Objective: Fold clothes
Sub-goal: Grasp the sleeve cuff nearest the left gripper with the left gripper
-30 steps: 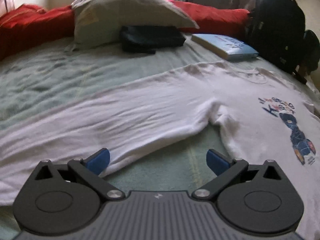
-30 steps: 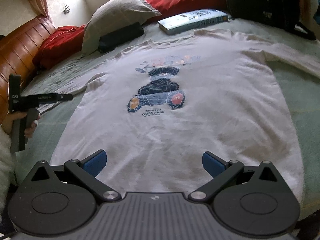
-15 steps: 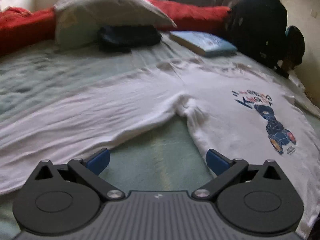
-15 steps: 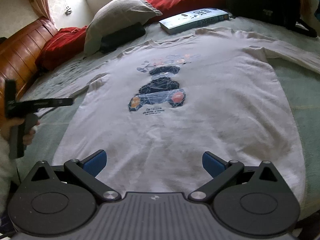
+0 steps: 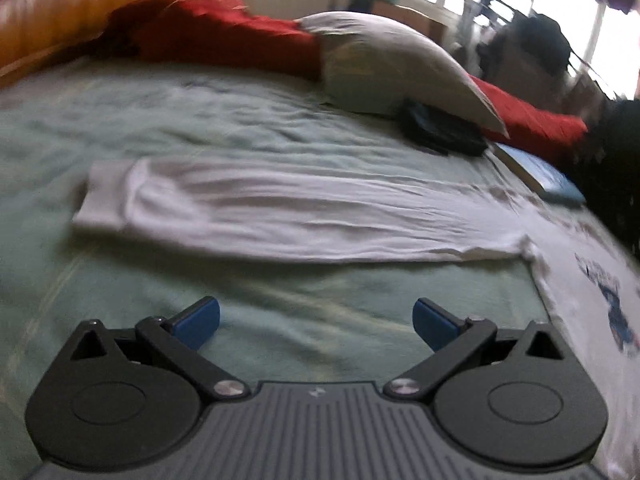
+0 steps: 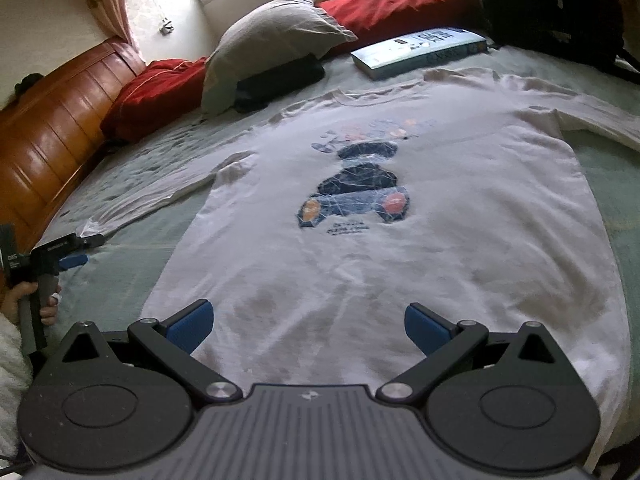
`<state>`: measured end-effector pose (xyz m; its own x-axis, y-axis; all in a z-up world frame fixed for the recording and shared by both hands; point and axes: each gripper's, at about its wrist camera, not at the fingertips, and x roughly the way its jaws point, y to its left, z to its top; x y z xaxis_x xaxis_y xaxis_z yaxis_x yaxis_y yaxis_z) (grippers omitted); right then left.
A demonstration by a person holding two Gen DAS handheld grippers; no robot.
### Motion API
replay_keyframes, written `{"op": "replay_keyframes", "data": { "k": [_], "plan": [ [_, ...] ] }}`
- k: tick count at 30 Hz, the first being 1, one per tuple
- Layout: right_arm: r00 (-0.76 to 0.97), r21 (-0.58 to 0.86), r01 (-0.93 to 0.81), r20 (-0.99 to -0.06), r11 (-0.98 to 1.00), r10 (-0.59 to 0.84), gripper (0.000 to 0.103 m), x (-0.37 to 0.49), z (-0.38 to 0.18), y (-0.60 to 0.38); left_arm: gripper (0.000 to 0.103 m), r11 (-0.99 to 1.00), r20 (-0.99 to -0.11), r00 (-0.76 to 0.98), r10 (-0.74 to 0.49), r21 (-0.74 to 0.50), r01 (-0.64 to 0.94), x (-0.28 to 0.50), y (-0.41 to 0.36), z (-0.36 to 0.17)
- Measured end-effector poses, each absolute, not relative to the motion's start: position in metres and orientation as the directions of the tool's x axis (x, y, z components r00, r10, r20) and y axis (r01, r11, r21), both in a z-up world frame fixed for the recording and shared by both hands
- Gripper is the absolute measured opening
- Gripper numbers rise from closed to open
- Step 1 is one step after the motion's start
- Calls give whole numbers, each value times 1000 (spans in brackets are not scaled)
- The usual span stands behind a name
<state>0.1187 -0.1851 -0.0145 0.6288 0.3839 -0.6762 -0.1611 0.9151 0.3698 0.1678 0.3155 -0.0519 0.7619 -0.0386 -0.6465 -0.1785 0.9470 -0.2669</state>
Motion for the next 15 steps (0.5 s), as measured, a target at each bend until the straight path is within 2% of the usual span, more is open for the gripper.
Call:
{"op": "replay_keyframes", "data": {
  "k": [15],
  "plan": [
    [621,344,-155,-695,926,363,103,125,-17,-173,102,883,-567,823,-32,-402,-242,209,342,-68]
  ]
}}
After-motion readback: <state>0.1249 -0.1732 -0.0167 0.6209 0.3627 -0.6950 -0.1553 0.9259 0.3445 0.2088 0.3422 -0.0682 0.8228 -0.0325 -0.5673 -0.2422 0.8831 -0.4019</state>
